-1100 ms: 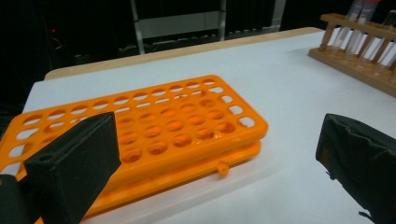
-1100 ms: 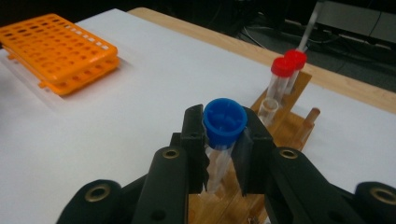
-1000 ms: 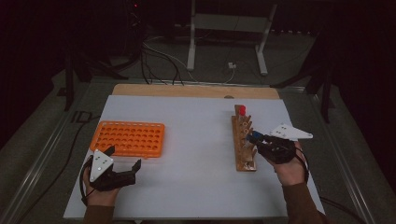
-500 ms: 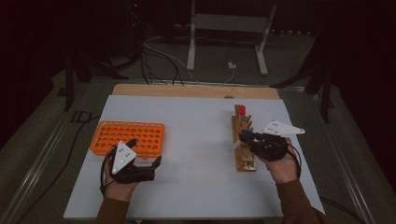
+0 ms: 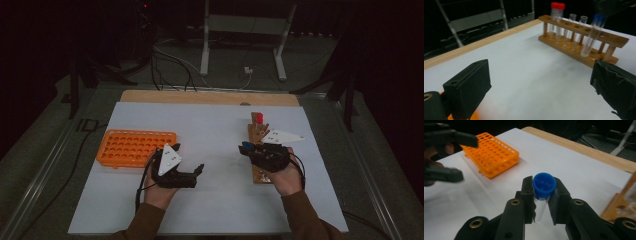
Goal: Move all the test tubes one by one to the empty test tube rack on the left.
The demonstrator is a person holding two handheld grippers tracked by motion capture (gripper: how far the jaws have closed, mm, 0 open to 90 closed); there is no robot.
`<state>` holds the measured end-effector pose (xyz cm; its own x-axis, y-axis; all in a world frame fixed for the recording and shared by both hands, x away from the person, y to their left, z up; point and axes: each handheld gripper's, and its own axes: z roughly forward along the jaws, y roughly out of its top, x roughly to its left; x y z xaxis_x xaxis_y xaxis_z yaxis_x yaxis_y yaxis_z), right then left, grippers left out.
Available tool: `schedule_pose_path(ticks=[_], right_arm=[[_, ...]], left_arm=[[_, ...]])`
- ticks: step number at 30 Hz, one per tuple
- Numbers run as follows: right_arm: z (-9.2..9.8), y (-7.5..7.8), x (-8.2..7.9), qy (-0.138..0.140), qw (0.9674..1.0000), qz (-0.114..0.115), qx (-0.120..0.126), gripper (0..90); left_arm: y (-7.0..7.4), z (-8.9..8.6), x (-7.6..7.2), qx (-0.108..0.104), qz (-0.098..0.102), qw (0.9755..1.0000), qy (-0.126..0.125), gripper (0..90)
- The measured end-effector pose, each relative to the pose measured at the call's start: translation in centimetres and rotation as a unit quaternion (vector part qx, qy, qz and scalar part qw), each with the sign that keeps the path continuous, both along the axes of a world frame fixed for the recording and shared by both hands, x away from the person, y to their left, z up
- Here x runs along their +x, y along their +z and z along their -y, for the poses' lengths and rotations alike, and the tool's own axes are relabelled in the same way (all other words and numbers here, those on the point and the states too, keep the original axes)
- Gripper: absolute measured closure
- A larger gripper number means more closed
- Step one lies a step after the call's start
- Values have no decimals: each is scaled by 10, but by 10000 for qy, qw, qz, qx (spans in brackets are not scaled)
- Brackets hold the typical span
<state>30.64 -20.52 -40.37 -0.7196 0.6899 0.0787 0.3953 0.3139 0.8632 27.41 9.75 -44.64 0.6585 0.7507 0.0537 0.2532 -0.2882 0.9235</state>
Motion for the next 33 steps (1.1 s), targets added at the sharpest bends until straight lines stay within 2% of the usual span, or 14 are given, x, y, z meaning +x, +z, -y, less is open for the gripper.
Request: schedule_pose_path(ticks=[3, 10, 11, 15, 20, 25, 33], right_arm=[[-7, -1, 0, 62, 10000, -26, -18, 763], [-19, -3, 2, 149, 9998, -109, 39, 763], [-20, -3, 2, 166, 9998, -129, 34, 763], [-28, -5, 2, 239, 9996, -172, 28, 762], [-37, -7, 2, 308, 9992, -232, 65, 762], [-42, -8, 2, 370, 9990, -259, 67, 763], [-46, -9, 2, 442, 9985, -310, 115, 762]], left_arm=[[-2, 19, 2, 70, -37, 9998, -170, 42], [-3, 41, 5, 4, -103, 9995, -293, 76], [-4, 48, 5, 24, -104, 9995, -288, 92], [-5, 61, 5, 83, -121, 9992, -370, 169], [-7, 68, 5, 38, -146, 9989, -447, 369], [-7, 69, 6, 28, -166, 9985, -515, 566], [-8, 70, 8, 4, -237, 9982, -553, 709]])
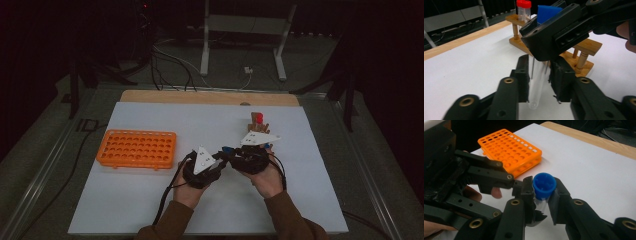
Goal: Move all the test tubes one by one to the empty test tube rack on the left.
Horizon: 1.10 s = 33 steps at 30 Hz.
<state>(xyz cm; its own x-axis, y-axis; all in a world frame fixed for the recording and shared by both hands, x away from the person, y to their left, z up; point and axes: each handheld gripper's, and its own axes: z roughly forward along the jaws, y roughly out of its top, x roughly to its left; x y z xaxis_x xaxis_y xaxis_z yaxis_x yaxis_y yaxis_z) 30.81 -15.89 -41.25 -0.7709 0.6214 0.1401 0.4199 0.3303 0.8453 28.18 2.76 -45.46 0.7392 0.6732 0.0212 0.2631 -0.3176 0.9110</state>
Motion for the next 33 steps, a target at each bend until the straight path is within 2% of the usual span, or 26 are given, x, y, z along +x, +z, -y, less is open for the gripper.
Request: schedule_pose_path(ticks=[9, 12, 14, 16, 18, 19, 21, 22, 23, 25, 29, 33], right_arm=[[-2, 0, -1, 48, 10000, 4, -12, 737], [2, 4, -2, 10, 9999, 50, 154, 571], [6, 6, -2, -61, 9996, 116, 247, 413], [10, 7, -2, -204, 9995, 134, 179, 318], [13, 7, -3, -404, 9988, 265, 94, 189], [15, 6, -3, -509, 9982, 303, 62, 152], [18, 6, -3, -556, 9978, 339, 78, 151], [25, 6, -4, -589, 9974, 387, 155, 102], [25, 6, -4, -589, 9974, 387, 155, 102], [35, 5, -6, -653, 9966, 474, 139, 27], [48, 5, -7, -792, 9953, 553, 67, 8], [57, 3, -6, -914, 9944, 527, 83, 5]], left_arm=[[0, 0, -1, -18, 3, 10000, -73, 768], [-1, -3, 1, -32, -47, 10000, -14, 769], [-1, -6, 2, -53, -64, 10000, 41, 769], [-1, -10, 3, -79, -92, 9999, 84, 769], [-1, -13, 3, -103, -92, 9998, 152, 769], [-1, -13, 3, -103, -92, 9998, 152, 769], [-1, -18, 3, -186, -137, 9995, 211, 769], [-1, -20, 4, -178, -131, 9995, 238, 769], [0, -22, 4, -163, -123, 9995, 248, 769], [1, -27, 4, -187, -118, 9993, 308, 769], [3, -35, 5, -239, -98, 9989, 387, 768], [3, -42, 6, -286, -116, 9985, 463, 769]])
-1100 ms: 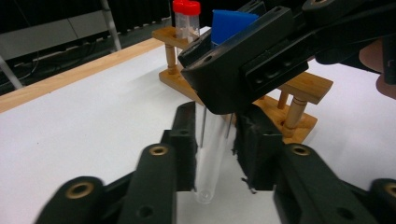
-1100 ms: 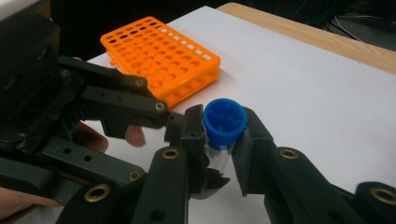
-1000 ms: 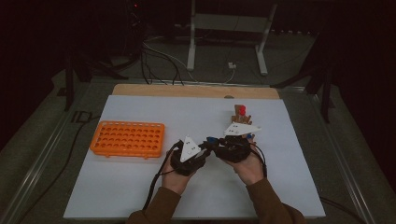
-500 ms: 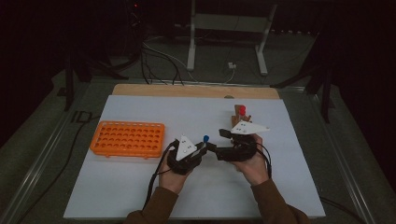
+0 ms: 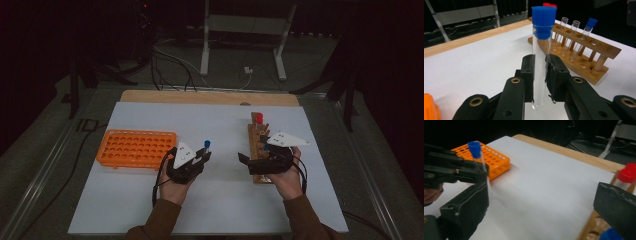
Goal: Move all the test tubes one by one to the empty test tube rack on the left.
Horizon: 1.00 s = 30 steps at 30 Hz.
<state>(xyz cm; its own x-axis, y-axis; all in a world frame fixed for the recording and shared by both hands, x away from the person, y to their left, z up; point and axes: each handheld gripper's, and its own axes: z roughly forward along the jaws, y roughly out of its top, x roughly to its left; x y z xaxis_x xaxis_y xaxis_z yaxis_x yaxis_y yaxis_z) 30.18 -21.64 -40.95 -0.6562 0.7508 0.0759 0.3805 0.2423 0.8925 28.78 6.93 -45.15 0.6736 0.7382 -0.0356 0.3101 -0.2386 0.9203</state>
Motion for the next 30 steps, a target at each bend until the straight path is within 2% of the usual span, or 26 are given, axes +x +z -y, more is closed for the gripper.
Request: schedule_pose_path(ticks=[8, 16, 23, 30], right_arm=[[16, -2, -3, -202, 9998, 83, -41, 4], [41, -5, -7, -486, 9987, 100, 66, 1], [48, -5, -10, -599, 9980, 125, 168, 1], [55, -6, -12, -696, 9972, 141, 217, 1]], left_arm=[[1, -15, 0, 5, 31, 9999, 109, 769], [3, -41, 1, 12, 84, 9991, 404, 769], [4, -62, 4, -90, 94, 9976, 683, 768], [2, -79, 6, -34, 102, 9958, 913, 767]])
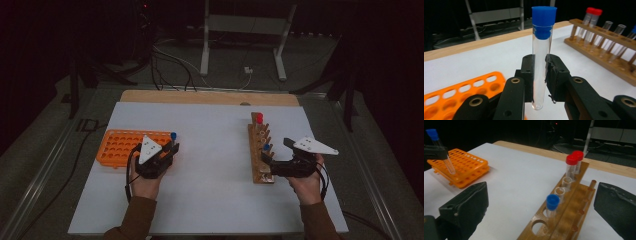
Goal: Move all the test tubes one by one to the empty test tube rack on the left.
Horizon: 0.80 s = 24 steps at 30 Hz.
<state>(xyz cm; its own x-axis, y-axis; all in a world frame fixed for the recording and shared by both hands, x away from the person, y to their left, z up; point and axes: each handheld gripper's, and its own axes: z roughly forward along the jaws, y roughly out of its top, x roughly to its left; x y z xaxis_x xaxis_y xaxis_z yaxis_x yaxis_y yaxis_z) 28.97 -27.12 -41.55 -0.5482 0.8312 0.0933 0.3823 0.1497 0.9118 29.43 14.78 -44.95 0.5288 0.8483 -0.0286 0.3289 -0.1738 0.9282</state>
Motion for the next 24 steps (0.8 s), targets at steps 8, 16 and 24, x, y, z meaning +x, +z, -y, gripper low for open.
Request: schedule_pose_path(ticks=[8, 16, 24], right_arm=[[5, 0, -1, -61, 10000, -5, 57, 1], [5, -2, 0, -62, 10000, -23, 50, 1], [6, -4, 0, -45, 10000, -60, 34, 1]], left_arm=[[-7, -16, 0, 62, -34, 9996, 260, 766], [-21, -21, 4, 162, -192, 9991, 342, 765], [-34, -19, 7, 477, -449, 9973, 344, 765]])
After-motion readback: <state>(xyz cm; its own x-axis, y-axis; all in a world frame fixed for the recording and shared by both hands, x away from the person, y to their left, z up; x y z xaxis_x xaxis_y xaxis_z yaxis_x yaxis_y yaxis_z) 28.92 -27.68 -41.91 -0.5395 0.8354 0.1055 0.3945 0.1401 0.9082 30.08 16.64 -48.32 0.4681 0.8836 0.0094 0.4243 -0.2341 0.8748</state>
